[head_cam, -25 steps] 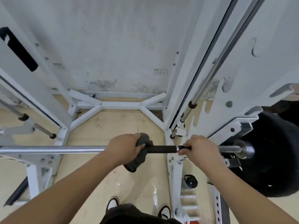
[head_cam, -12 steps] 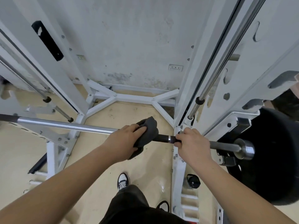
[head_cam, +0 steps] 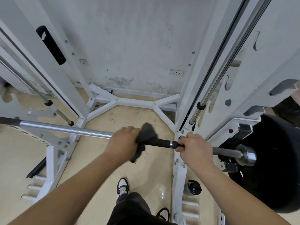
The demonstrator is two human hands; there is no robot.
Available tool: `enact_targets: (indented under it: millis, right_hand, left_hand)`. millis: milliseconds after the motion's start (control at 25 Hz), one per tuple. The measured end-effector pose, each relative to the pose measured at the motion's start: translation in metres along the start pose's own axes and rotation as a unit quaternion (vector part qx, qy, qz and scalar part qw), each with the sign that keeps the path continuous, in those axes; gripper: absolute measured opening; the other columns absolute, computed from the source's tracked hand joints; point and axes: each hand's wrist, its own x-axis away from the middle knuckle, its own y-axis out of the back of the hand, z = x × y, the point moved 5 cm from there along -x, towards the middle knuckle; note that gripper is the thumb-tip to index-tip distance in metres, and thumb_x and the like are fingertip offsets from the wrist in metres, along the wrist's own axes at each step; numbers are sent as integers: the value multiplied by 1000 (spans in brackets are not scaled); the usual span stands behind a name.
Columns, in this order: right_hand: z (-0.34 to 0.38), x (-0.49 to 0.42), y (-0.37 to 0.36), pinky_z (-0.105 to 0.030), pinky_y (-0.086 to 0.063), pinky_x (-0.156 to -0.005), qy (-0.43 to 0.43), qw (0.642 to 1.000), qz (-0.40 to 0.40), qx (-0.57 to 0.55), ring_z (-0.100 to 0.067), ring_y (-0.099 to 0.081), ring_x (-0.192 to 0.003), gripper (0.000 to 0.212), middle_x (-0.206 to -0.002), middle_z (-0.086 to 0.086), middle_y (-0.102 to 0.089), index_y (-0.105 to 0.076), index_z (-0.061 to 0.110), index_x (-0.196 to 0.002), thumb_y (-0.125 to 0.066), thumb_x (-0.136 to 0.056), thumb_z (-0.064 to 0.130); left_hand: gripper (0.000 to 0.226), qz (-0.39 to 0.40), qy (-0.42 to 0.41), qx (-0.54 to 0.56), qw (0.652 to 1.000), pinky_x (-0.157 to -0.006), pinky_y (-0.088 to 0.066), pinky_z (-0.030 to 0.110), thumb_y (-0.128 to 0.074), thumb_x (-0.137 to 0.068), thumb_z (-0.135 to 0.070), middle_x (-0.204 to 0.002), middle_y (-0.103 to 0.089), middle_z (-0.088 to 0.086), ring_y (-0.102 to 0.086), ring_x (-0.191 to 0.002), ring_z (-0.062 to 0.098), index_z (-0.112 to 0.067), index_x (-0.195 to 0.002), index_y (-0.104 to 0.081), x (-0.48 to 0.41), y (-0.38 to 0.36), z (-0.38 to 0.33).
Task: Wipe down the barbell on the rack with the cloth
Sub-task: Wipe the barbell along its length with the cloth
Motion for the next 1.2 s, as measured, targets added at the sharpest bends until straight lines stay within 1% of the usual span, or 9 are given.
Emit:
enact_targets:
  millis: [120,320,440,560,680,800,880,1000,1200]
  right_hand:
    - [-1,-1,-1,-31,-36,-64,2,1000,-1,9,-11,-39,-88,19,-92,11,-50,-73,36,-107,-57,-97,37]
    - [-2,0,0,-30,-34,-65,16,1000,3,6,-12,-38,-89,19,-91,11,-48,-74,34,-107,-58,-98,37]
    - [-1,1,0,-30,-34,-65,24,1000,-10,8,-12,-41,-91,19,-92,11,-50,-74,34,-107,-58,-97,37]
    - [-1,0,-2,-30,-34,-65,29,999,-16,12,-12,-46,-95,19,-91,12,-47,-73,33,-106,-57,-97,37]
    - [-3,-2,-3,-30,-35,-64,33,999,-21,11,-11,-42,-90,17,-89,12,-49,-75,34,-102,-60,-95,37]
    - [-5,-2,-2,-31,-39,-67,25,1000,-18,-5,-15,-48,-95,14,-89,11,-51,-74,36,-101,-63,-94,39]
    - [-3,0,-1,-31,-38,-66,33,999,-24,-8,-15,-49,-96,15,-89,11,-50,-74,35,-102,-62,-95,39]
    - [-6,2,-3,-30,-37,-63,34,999,-38,-12,-13,-47,-93,16,-85,11,-46,-75,34,-101,-60,-96,37]
    - [-11,0,0,-32,-40,-67,47,998,-18,-37,-15,-51,-99,16,-90,12,-52,-73,36,-108,-63,-96,38]
  left_hand:
    - [18,-47,69,-30,996,-71,-37,32,-60,-89,-31,-101,-65,-1,-57,-94,24,-18,-103,-61,-2,10,-2]
    - [45,-23,-104,8,994,-98,-44,34,-73,-84,-23,-125,-66,-2,-55,-112,24,-20,-128,-61,5,-16,-57]
    - [55,2,10,34,999,-97,-49,38,-76,-78,-14,-128,-62,-7,-53,-118,22,-25,-130,-62,10,0,17]
    - [31,-81,136,18,987,-92,-50,40,-71,-82,-12,-117,-66,-1,-55,-113,27,-19,-112,-66,20,10,43]
    - [33,-92,45,60,993,-99,-47,39,-72,-79,-6,-119,-69,3,-58,-116,30,-14,-111,-69,16,-13,-33]
    - [52,-47,-79,88,992,-107,-43,37,-72,-81,-10,-135,-64,-2,-53,-124,24,-19,-132,-64,13,-12,-48]
    - [50,-6,-34,95,995,-100,-48,38,-66,-83,-7,-128,-63,-8,-53,-120,20,-26,-129,-63,7,-6,-11]
    - [35,-46,65,30,996,-88,-51,38,-63,-83,-5,-114,-65,-4,-55,-113,26,-22,-114,-62,6,-4,-17]
    - [68,-37,-86,44,995,-104,-46,40,-69,-86,-14,-140,-60,-2,-51,-122,28,-26,-150,-48,4,-22,-69]
